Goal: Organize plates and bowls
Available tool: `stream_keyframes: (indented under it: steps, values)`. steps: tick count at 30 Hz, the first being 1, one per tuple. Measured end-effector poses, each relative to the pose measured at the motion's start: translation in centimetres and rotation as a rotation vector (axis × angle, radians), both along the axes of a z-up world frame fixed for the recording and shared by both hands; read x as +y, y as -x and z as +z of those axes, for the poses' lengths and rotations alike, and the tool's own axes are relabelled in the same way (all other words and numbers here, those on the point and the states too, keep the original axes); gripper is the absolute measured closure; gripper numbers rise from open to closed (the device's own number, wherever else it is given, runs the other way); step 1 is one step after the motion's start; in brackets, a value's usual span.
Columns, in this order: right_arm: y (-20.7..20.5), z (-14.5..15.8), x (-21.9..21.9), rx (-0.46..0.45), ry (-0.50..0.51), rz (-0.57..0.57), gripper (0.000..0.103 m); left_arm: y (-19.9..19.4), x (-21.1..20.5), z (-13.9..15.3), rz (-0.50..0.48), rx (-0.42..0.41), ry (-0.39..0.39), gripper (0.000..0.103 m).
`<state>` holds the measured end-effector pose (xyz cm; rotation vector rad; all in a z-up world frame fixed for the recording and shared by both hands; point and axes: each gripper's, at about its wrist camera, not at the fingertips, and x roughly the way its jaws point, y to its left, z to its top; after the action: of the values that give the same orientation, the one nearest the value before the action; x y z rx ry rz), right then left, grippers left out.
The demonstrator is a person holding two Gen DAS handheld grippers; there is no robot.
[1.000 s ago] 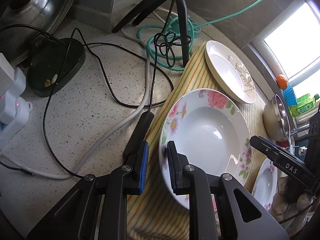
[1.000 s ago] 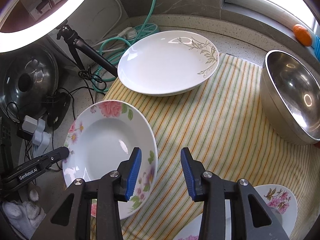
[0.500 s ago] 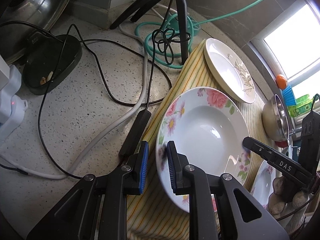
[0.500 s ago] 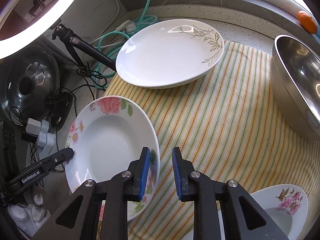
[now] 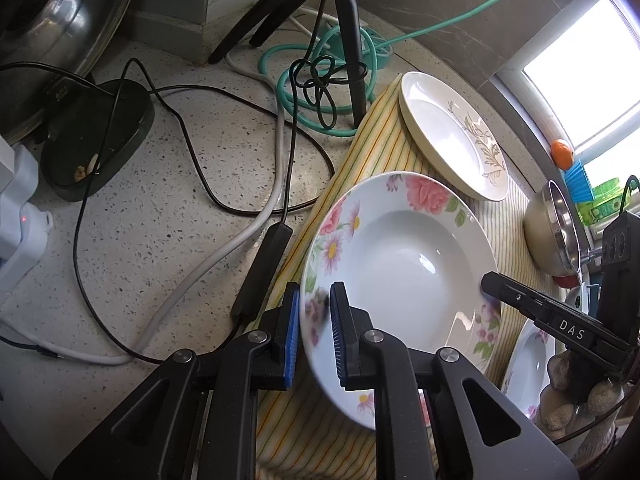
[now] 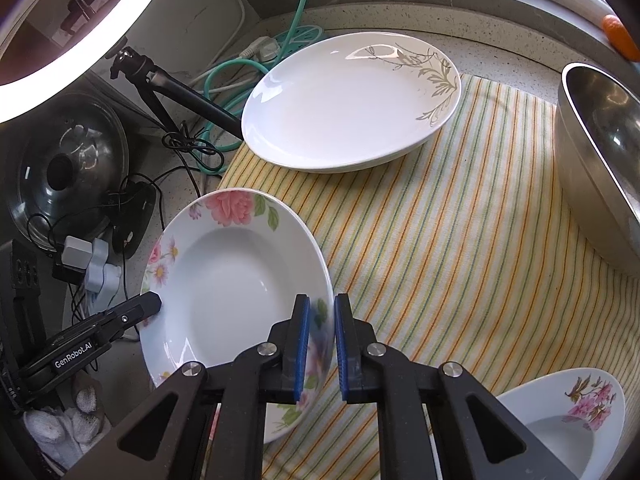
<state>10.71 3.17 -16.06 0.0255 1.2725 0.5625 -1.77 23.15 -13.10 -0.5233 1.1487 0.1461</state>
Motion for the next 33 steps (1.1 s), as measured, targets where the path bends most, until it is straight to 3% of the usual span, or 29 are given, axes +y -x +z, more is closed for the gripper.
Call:
stream_keyframes:
  steps: [16, 33]
  values:
    - [0.5, 0.2, -1.1, 0.016, -0.011, -0.044, 0.092, -0.2, -0.6, 0.9, 0.005, -0.008, -0.004, 0.09]
    - [1.8, 2.7, -5.4, 0.008, -0.065, -0.115, 0.092, -0.1, -3.9, 3.1, -0.053, -0.05, 0.016, 0.09]
